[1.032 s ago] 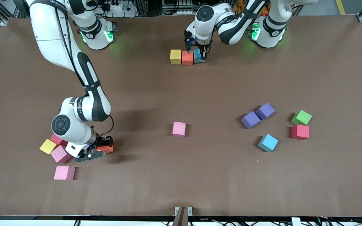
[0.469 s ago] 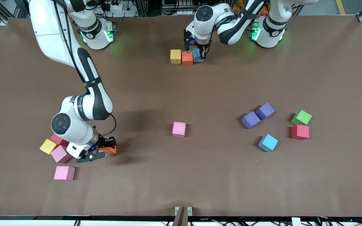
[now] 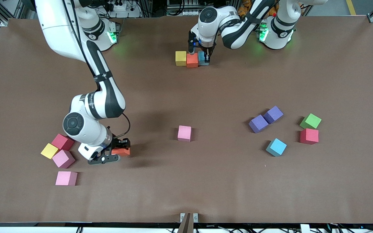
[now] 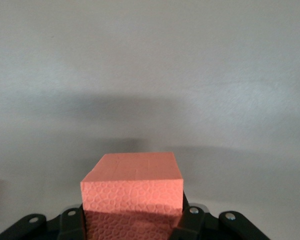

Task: Form number 2 with 11 blocks
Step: 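Open and lift the left gripper while the right gripper lifts the orange cube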

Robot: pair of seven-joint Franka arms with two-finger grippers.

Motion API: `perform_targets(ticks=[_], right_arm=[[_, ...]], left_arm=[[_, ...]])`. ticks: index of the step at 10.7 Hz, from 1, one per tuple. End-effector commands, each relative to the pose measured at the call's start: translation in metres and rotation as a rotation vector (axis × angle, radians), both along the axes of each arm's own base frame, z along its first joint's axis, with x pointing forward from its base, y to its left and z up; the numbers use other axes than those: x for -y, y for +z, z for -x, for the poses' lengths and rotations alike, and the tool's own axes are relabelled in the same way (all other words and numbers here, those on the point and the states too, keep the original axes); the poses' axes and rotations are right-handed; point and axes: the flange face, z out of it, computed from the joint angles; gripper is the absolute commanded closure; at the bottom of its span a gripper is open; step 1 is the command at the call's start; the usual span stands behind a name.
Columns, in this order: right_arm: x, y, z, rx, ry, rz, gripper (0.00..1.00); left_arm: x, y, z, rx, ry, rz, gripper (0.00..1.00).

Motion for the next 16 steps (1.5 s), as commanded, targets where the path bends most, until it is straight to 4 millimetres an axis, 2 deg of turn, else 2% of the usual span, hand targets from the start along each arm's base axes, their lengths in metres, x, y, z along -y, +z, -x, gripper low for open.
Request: perform_targets(ticks=[1, 3, 6, 9, 11, 12, 13, 16], right_arm=[[-0.014, 0.034, 0.014, -0.041, -0.055, -0.033, 0.88], [-0.032, 0.059, 0.026, -0.066, -0.086, -0.045, 0.88], [-0.063, 0.082, 0.056, -0.084, -0.132, -0.059, 0.88], [-0.065, 0.090, 0.078, -0.106, -0.131, -0.064, 0.88], [-0.069, 0.090, 0.092, -0.125, -0.159, -0.062, 0.88], [-0.078, 0.091, 0.100, -0.133, -0.178, -0.060, 0.87], [-0.088, 0.095, 0.107, -0.138, -0.210, -0.061, 0.87], [-0.123, 0.090, 0.131, -0.163, -0.265, -0.041, 0.88]], left_arm=[[0.003, -0.002, -0.008, 0.024, -0.027, 0.007, 0.84], [0.001, -0.006, -0.017, 0.025, -0.022, 0.002, 0.84], [0.004, -0.006, -0.014, 0.021, -0.029, 0.004, 0.84], [0.007, -0.007, -0.008, 0.021, -0.038, 0.002, 0.80], [0.008, -0.007, -0.004, 0.025, 0.025, -0.013, 0.00], [0.010, -0.006, -0.002, 0.027, 0.025, -0.012, 0.00], [0.013, -0.002, -0.005, 0.033, 0.027, -0.002, 0.00], [0.019, 0.009, -0.019, 0.042, 0.043, -0.024, 0.00]])
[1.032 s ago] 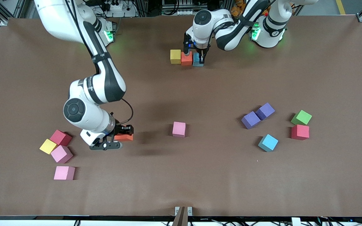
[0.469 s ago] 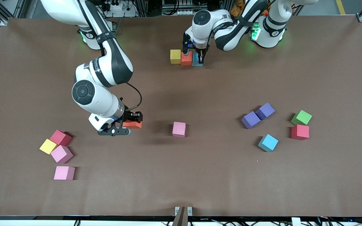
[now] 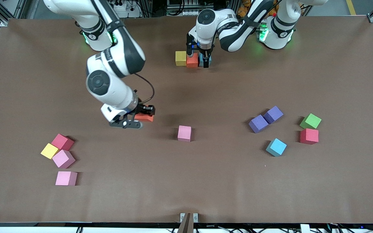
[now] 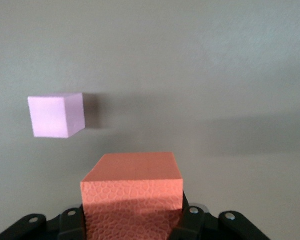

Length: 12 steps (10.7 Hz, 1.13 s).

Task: Form number 2 with 11 blocks
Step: 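Open and lift the left gripper while the right gripper lifts the orange cube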

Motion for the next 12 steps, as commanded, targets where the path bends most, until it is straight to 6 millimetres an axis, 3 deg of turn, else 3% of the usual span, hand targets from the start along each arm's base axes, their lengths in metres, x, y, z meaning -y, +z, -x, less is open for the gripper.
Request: perform_targets(ticks=[1, 6, 8, 9, 10, 11, 12], right_arm=[[-0.013, 0.003, 0.021, -0.022, -0.054, -0.002, 0.88], [-0.030, -0.012, 0.043, -0.046, -0.040, 0.017, 0.88], [-0.046, -0.016, 0.054, -0.054, -0.065, 0.027, 0.88], [-0.050, -0.019, 0.058, -0.053, -0.077, 0.029, 0.88], [-0.054, -0.025, 0.063, -0.048, -0.069, 0.031, 0.88], [-0.052, -0.032, 0.066, -0.041, -0.072, 0.032, 0.88], [-0.063, -0.038, 0.075, -0.026, -0.055, 0.028, 0.88]], left_arm=[[0.009, 0.010, -0.011, 0.018, 0.011, -0.033, 0.00], [0.016, 0.045, -0.034, 0.066, 0.042, -0.106, 0.00], [0.018, 0.078, -0.046, 0.116, 0.069, -0.151, 0.00], [0.019, 0.102, -0.065, 0.124, 0.103, -0.188, 0.00], [0.017, 0.131, -0.098, 0.113, 0.160, -0.229, 0.00], [0.007, 0.158, -0.136, 0.094, 0.223, -0.261, 0.00], [-0.013, 0.177, -0.179, 0.079, 0.294, -0.274, 0.00]])
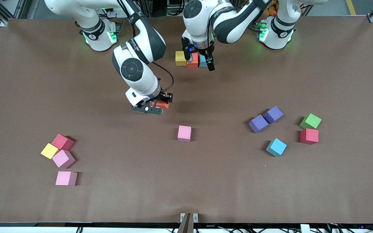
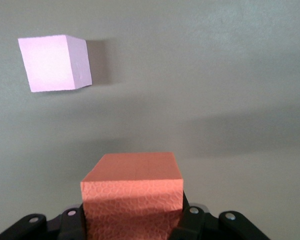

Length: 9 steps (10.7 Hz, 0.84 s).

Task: Form number 2 with 11 blocks
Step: 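Reach the left gripper toward the purple cubes while the right carries orange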

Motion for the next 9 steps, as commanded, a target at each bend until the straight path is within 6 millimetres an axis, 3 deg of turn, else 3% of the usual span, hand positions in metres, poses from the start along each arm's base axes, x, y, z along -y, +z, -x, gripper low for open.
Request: perform_targets(ticks=[1, 2, 4, 6, 8, 9], right_arm=[[-0.019, -0.009, 0.028, 0.025, -0.001, -0.015, 0.88], [-0.039, -0.013, 0.042, 0.039, -0.004, -0.017, 0.89], [-0.078, -0.029, 0.074, 0.068, 0.016, -0.018, 0.89], [-0.122, -0.051, 0.121, 0.070, 0.062, 0.018, 0.90], [-0.156, -0.061, 0.149, 0.107, 0.092, 0.058, 0.90], [-0.174, -0.066, 0.161, 0.130, 0.116, 0.074, 0.90]], left_arm=[[-0.052, 0.042, -0.101, -0.006, 0.175, -0.011, 0.00], [-0.087, 0.056, -0.140, 0.010, 0.266, 0.004, 0.00], [-0.166, 0.075, -0.199, -0.021, 0.287, 0.016, 0.00], [-0.274, 0.076, -0.249, -0.039, 0.336, 0.037, 0.00], [-0.357, 0.077, -0.271, -0.023, 0.486, 0.069, 0.00], [-0.382, 0.073, -0.277, -0.027, 0.564, 0.114, 0.00]])
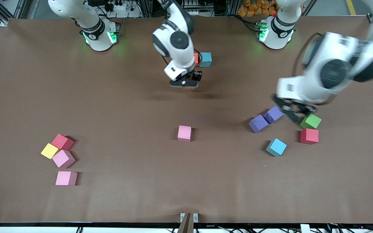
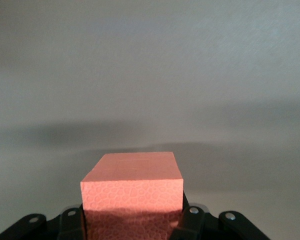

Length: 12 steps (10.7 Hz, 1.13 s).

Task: Form number 2 with 11 blocks
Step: 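Reach the left gripper toward the purple cubes while the right carries orange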

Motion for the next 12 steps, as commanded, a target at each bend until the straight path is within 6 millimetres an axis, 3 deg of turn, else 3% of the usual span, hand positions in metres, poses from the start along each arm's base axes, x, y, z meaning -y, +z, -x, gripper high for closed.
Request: perform_targets(ticks=[1, 2, 3, 5, 7, 8, 10, 12], right_arm=[[-0.040, -0.010, 0.016, 0.055, 0.027, 0.031, 0.91], [-0.052, -0.016, 0.021, 0.062, 0.024, 0.033, 0.91], [-0.063, -0.022, 0.024, 0.070, 0.024, 0.033, 0.92], [-0.072, -0.033, 0.034, 0.073, 0.041, 0.042, 0.92], [-0.078, -0.038, 0.048, 0.072, 0.039, 0.049, 0.92], [-0.080, -0.039, 0.054, 0.077, 0.051, 0.052, 0.92], [-0.083, -0.045, 0.066, 0.074, 0.058, 0.062, 0.92], [-0.086, -0.055, 0.076, 0.073, 0.053, 0.073, 0.92]], left_arm=[[-0.039, -0.008, -0.011, 0.011, 0.141, 0.087, 0.00], [-0.044, -0.018, -0.015, 0.006, 0.209, 0.080, 0.00], [-0.037, -0.024, -0.018, 0.023, 0.228, 0.077, 0.00], [-0.014, -0.049, -0.024, 0.052, 0.103, -0.013, 0.00], [0.037, -0.064, -0.018, 0.073, 0.014, -0.039, 0.00], [0.044, -0.082, -0.011, 0.076, 0.054, -0.039, 0.00], [0.078, -0.111, 0.007, 0.126, 0.060, 0.003, 0.00], [0.116, -0.120, 0.020, 0.181, -0.013, -0.035, 0.00]])
